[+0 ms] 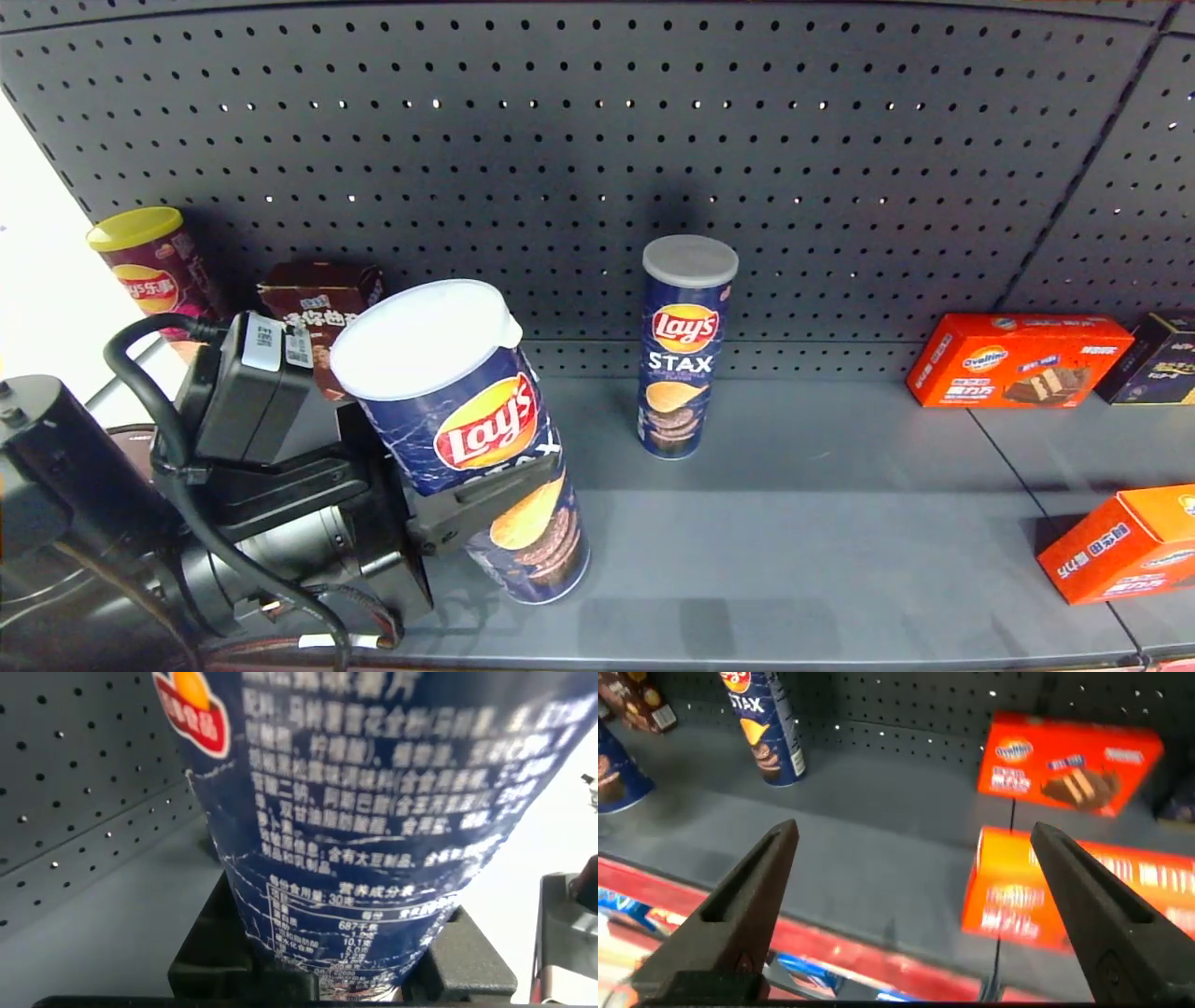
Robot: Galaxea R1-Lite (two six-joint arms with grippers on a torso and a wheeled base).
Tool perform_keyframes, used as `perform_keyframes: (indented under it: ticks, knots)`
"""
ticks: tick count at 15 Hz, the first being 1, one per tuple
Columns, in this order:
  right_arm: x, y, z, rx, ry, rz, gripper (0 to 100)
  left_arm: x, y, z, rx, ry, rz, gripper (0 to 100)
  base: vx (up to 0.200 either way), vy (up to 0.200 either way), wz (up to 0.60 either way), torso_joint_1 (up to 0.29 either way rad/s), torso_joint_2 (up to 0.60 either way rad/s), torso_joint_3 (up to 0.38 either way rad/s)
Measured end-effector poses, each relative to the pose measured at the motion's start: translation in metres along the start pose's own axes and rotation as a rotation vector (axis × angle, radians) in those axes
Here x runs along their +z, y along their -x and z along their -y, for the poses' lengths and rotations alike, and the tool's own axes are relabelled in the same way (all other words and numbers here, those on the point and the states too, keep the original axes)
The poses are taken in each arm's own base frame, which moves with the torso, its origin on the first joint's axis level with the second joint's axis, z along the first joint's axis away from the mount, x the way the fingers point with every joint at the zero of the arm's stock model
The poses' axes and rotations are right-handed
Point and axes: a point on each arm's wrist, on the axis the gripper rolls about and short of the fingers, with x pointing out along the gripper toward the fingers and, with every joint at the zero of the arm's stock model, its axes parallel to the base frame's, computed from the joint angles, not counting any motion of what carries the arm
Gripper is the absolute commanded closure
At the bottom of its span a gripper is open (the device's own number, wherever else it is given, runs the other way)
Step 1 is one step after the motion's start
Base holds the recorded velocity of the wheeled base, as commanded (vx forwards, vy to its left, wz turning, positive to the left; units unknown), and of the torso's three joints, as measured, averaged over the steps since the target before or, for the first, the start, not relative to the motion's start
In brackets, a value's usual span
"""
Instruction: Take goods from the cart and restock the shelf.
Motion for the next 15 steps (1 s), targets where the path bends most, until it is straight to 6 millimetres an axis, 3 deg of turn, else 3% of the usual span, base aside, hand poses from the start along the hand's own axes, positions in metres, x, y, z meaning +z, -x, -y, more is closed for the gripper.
perform_keyframes:
  ticks: [6,10,14,15]
  knots:
    - [0.042,-0.077,0.002,0.232,0.076,-0.077,0,-0.002,0.003,0.0,0.007,0.005,-0.007,100,0.0,0.0,0.0,0.0,0.0,0.0]
    - [0.047,-0.126,-0.006,0.372,0.053,-0.126,0,-0.002,0.003,-0.001,0.01,0.005,-0.006,100,0.0,0.0,0.0,0.0,0.0,0.0]
    - [0.049,-0.17,-0.008,0.439,0.052,-0.057,0,-0.002,0.001,-0.002,0.01,0.006,-0.006,100,0.0,0.0,0.0,0.0,0.0,0.0]
    - [0.049,-0.177,-0.009,0.524,0.054,-0.024,0,-0.002,0.0,-0.002,0.01,0.008,-0.005,100,0.0,0.0,0.0,0.0,0.0,0.0]
